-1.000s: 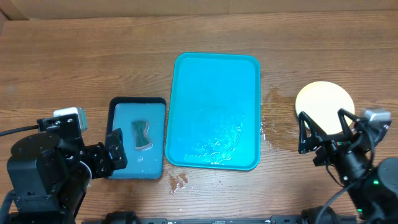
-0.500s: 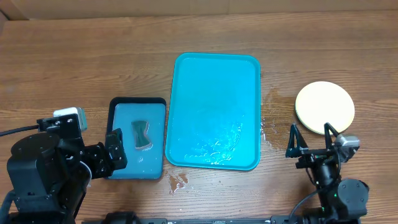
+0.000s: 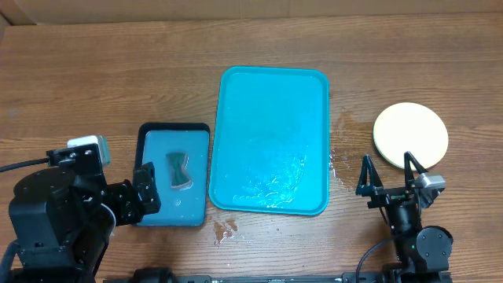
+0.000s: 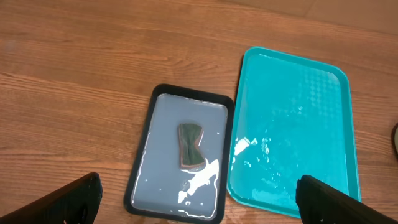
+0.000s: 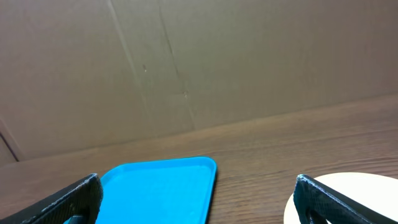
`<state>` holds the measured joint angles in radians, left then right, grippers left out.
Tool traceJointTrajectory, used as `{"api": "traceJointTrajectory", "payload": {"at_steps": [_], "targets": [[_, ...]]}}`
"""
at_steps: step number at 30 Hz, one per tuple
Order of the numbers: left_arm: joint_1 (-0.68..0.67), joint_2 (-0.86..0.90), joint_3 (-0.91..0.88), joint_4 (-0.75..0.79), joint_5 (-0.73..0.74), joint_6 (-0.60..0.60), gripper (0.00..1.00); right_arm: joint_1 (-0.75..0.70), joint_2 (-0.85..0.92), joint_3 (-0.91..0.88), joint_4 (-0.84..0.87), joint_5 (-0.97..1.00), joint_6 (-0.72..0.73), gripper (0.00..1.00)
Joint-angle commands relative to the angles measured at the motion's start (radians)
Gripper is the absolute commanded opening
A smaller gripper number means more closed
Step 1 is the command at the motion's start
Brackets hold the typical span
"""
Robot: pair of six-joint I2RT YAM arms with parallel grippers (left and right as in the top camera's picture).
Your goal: Clean dirty plates on tray and stack at the side
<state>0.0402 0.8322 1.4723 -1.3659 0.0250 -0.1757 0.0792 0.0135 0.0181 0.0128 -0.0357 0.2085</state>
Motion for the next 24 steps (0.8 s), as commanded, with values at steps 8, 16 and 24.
{"api": "traceJointTrajectory", "payload": {"at_steps": [8, 16, 24], "targets": [[-0.002, -0.001, 0.002, 0.001, -0.006, 0.011, 1.0, -0.003, -0.007, -0.01, -0.097, 0.016, 0.0, 0.99], [-0.001, -0.001, 0.002, 0.001, -0.006, 0.011, 1.0, -0.003, -0.007, -0.01, -0.097, 0.016, 0.0, 1.0], [-0.002, -0.001, 0.002, 0.001, -0.006, 0.011, 1.0, -0.003, -0.007, -0.01, -0.097, 0.016, 0.0, 1.0]]}}
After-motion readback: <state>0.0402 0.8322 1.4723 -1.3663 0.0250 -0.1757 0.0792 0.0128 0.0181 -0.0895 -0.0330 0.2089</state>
